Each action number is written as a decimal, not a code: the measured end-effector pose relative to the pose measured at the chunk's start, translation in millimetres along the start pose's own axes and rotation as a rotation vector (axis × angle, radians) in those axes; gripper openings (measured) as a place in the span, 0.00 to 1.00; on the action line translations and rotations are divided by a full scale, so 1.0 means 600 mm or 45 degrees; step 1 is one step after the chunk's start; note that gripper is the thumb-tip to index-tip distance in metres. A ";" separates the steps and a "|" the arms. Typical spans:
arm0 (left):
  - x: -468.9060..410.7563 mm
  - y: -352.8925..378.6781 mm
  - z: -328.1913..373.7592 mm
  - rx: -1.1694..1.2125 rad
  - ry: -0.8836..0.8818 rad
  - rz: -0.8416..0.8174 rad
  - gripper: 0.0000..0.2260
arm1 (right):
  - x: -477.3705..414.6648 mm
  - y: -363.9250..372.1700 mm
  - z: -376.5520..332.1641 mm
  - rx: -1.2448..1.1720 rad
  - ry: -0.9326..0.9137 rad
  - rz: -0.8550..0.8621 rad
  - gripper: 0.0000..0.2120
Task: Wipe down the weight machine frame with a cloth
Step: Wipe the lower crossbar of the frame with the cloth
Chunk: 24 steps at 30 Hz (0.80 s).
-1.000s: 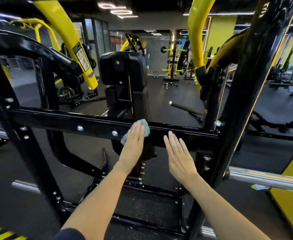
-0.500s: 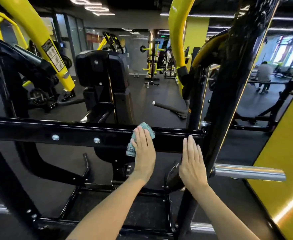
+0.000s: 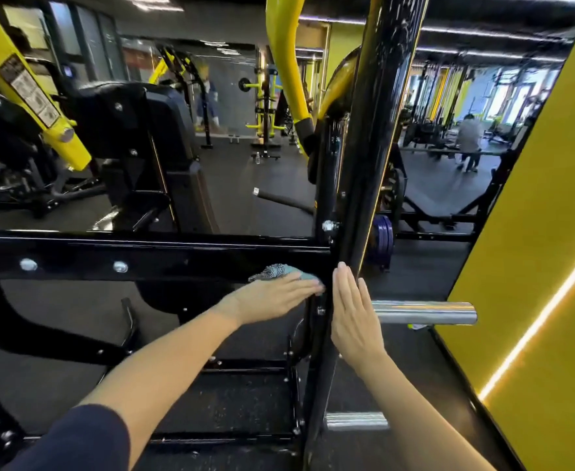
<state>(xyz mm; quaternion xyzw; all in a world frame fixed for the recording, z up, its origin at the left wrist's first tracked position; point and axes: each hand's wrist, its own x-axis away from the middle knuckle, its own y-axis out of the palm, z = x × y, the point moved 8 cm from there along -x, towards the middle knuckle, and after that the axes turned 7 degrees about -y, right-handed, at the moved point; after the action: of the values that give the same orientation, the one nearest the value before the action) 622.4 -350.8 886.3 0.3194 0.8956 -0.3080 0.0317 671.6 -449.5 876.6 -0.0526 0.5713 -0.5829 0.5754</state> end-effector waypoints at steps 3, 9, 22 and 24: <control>0.019 0.007 -0.010 0.002 0.045 -0.072 0.32 | -0.002 -0.002 -0.007 -0.012 0.052 0.017 0.36; 0.116 0.034 -0.057 -0.020 -0.004 -0.205 0.27 | 0.010 0.008 -0.009 -0.035 0.072 -0.050 0.31; 0.106 0.080 0.088 2.876 -2.797 -0.726 0.13 | 0.008 -0.034 -0.014 -0.204 0.024 -0.044 0.40; 0.093 0.075 0.101 3.113 -3.169 -0.354 0.07 | 0.014 -0.040 0.000 -0.239 0.041 -0.012 0.37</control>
<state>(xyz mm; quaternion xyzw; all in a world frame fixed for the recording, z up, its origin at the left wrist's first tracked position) 596.3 -327.5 799.3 0.3208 0.3686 0.7867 -0.3773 654.5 -463.3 888.8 -0.0996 0.6322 -0.5302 0.5561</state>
